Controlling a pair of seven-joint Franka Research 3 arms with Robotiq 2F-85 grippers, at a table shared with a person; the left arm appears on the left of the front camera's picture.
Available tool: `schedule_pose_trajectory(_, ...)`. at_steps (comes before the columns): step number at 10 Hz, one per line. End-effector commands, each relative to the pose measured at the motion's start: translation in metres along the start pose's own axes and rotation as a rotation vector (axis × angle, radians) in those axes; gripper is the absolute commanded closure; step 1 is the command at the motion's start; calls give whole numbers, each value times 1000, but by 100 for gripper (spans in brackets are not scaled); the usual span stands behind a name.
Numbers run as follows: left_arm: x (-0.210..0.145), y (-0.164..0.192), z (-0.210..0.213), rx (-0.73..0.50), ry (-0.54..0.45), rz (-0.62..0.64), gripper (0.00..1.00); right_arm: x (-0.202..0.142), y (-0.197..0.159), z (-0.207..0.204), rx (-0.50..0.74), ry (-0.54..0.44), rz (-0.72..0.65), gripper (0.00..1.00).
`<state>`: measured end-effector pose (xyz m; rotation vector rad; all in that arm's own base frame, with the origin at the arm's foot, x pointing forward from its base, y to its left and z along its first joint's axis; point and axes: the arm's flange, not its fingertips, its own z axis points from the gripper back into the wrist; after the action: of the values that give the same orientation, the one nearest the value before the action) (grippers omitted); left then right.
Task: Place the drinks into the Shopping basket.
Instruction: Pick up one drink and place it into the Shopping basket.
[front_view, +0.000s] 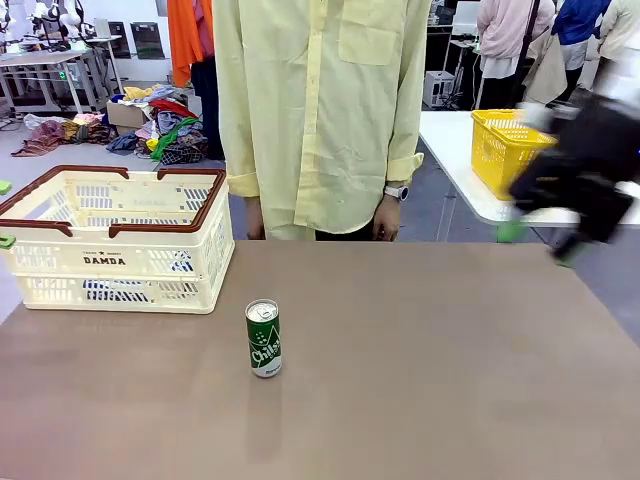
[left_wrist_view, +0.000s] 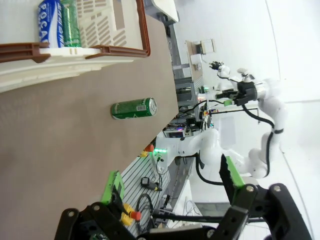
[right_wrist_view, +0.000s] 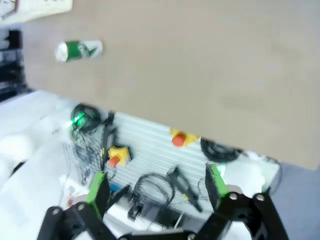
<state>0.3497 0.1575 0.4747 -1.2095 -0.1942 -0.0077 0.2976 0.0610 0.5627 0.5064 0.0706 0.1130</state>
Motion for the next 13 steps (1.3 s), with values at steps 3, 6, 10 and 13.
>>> schedule_pose_trajectory(3,-2,-3,1,0,8,8,0,-36,-196,59,530,116,-185,0)
schedule_pose_trajectory(6,-2,-3,1,0,8,8,0,-59,-262,36,687,79,-217,0)
schedule_pose_trajectory(10,-2,-3,1,0,8,8,0,-72,-268,39,648,90,-252,0)
schedule_pose_trajectory(13,-2,-3,1,0,8,8,0,-72,-268,39,648,90,-252,0)
